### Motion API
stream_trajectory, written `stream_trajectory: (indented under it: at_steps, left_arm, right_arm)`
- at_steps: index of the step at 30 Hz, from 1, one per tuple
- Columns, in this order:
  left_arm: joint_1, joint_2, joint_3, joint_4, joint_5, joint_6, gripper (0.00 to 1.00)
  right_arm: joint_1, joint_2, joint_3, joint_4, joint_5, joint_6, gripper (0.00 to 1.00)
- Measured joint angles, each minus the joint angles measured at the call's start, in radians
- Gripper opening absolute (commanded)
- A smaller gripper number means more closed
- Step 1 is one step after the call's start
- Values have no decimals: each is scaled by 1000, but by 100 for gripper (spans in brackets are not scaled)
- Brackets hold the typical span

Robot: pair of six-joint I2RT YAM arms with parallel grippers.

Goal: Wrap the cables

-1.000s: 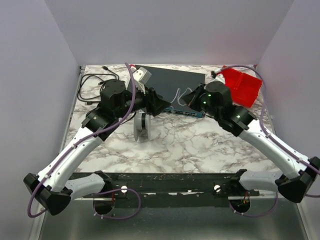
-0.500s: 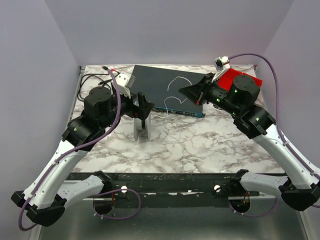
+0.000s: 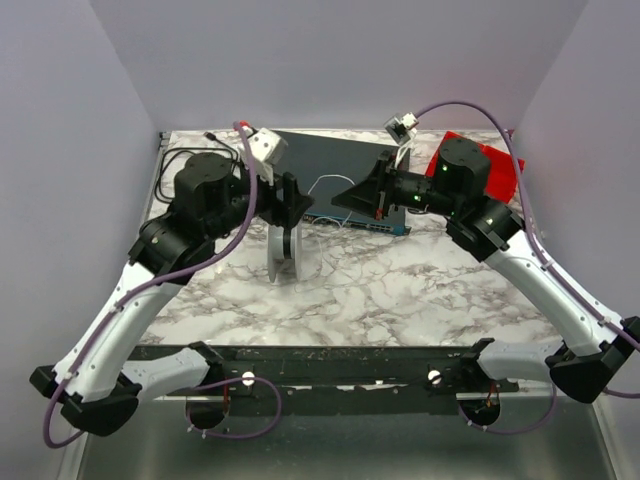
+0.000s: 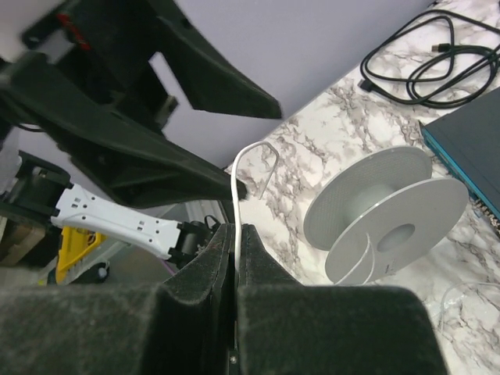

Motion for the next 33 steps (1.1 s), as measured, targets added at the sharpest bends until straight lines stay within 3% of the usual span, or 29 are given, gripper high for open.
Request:
stream_trajectory:
  at_steps: [9, 12, 15, 18, 20, 21, 25, 33]
  left_arm:
    - [0, 116, 8, -43, 20, -58, 31]
    - [0, 117, 8, -42, 21, -79, 0]
    - [0, 117, 8, -41, 21, -98, 0]
    - [0, 117, 8, -42, 19, -108, 0]
    - [0, 117, 8, -47, 12, -115, 0]
    - [0, 117, 10, -53, 1, -120, 0]
    - [0, 123, 38, -92, -34, -136, 0]
    - [0, 151, 82, -125, -67, -171, 0]
  right_arm:
    - [0, 7, 0, 29, -40, 12, 1]
    - [0, 16, 0, 33, -41, 16, 1]
    - [0, 29, -2, 33, -39, 19, 4]
    - [0, 45, -4, 30, -10, 19, 42]
    - [0, 58, -10, 28, 37, 24, 62]
    - [0, 61, -20, 29, 65, 27, 66]
    - [1, 62, -118, 48, 188, 50, 73]
    - [53, 63, -353, 138, 447, 121, 70]
